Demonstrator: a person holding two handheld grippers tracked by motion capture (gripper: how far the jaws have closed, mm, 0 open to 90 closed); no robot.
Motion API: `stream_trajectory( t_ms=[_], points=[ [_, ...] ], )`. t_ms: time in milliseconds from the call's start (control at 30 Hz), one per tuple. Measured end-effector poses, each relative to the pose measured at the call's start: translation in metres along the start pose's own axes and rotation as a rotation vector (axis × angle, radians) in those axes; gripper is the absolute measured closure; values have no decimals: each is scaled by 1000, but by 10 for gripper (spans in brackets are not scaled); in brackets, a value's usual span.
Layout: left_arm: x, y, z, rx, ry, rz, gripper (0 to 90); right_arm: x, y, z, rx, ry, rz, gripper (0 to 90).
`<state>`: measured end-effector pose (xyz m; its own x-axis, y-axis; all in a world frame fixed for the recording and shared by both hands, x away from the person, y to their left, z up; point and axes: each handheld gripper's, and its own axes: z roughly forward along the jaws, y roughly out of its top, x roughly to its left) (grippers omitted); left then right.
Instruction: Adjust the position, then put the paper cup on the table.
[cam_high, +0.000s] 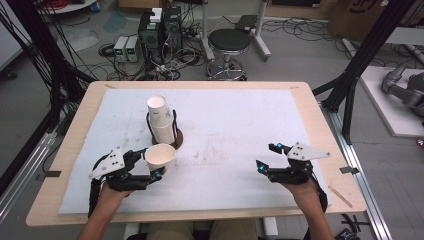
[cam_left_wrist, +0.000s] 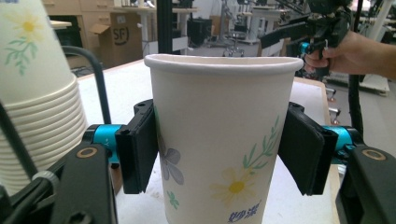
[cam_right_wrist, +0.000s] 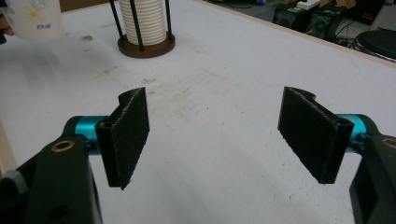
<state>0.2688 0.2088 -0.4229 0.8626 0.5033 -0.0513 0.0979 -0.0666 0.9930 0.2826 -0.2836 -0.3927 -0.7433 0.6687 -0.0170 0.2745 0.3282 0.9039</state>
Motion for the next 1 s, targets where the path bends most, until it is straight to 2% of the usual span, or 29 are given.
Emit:
stream_trajectory(
  t_ms=[200,667,1000],
  points=[
    [1,-2,-1,-6,10,-1,338,0,0,0,-4,-25,2,227],
    [-5,-1,5,-8,-8,-2,333,-1,-2,-2,-7,-24,9,221],
    [-2,-2,15,-1,-9,0,333,-1,-1,0,-9,-24,-2,219]
  ],
)
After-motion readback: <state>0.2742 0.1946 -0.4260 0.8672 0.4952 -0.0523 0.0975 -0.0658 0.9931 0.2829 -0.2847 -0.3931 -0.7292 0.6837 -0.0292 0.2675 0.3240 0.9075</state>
